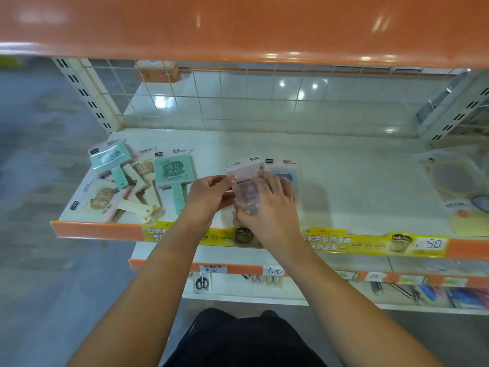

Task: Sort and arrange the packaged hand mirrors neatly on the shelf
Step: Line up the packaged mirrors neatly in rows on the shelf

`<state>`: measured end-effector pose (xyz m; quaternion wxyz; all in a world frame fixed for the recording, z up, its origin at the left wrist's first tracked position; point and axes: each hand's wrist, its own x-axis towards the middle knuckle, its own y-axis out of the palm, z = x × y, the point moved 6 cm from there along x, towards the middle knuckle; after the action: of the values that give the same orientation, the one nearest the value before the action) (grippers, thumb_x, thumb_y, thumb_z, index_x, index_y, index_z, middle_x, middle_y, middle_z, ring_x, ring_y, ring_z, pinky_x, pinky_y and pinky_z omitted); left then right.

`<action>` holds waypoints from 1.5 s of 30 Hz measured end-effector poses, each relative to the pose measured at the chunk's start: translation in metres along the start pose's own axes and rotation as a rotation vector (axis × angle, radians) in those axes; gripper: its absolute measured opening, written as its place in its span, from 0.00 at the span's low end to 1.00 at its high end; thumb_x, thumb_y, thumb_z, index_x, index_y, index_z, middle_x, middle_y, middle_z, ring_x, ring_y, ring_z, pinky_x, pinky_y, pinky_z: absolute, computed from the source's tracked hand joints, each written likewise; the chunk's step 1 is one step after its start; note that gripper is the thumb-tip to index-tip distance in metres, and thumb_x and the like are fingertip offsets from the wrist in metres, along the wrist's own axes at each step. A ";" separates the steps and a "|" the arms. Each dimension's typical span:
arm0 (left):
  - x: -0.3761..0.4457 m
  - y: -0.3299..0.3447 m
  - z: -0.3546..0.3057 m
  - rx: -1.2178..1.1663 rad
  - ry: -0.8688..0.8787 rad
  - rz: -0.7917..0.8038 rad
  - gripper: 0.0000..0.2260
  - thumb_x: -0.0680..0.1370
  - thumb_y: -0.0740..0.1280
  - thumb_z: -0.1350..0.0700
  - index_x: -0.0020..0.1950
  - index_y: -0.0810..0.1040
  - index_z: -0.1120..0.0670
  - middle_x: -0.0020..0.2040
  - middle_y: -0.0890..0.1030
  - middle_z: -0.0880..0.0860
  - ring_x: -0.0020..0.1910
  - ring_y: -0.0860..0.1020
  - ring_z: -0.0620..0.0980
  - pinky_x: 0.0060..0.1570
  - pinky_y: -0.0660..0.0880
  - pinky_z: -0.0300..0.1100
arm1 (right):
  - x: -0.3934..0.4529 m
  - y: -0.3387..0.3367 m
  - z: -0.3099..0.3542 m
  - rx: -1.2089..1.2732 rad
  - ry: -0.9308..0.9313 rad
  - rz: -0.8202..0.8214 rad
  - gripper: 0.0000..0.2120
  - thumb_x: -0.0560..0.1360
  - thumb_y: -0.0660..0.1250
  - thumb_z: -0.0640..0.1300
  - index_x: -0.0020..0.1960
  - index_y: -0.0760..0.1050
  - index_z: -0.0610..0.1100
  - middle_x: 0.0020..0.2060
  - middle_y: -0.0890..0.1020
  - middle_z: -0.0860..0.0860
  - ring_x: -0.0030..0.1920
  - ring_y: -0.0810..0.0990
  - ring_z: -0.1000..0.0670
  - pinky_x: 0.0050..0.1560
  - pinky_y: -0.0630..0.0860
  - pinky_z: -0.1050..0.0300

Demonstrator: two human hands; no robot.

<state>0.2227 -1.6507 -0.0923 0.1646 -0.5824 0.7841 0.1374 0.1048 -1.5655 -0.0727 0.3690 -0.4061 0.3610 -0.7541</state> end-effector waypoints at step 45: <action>0.031 -0.031 -0.030 -0.013 0.042 0.051 0.10 0.75 0.70 0.64 0.54 0.74 0.62 0.49 0.82 0.62 0.43 0.84 0.58 0.41 0.82 0.49 | 0.000 -0.005 0.046 -0.025 0.110 0.045 0.32 0.68 0.74 0.43 0.68 0.68 0.34 0.62 0.73 0.40 0.62 0.72 0.38 0.63 0.71 0.47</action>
<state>0.2409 -1.6982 -0.0786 0.1408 -0.5660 0.8011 0.1344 0.1438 -1.5739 -0.0494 0.3605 -0.3601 0.3991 -0.7623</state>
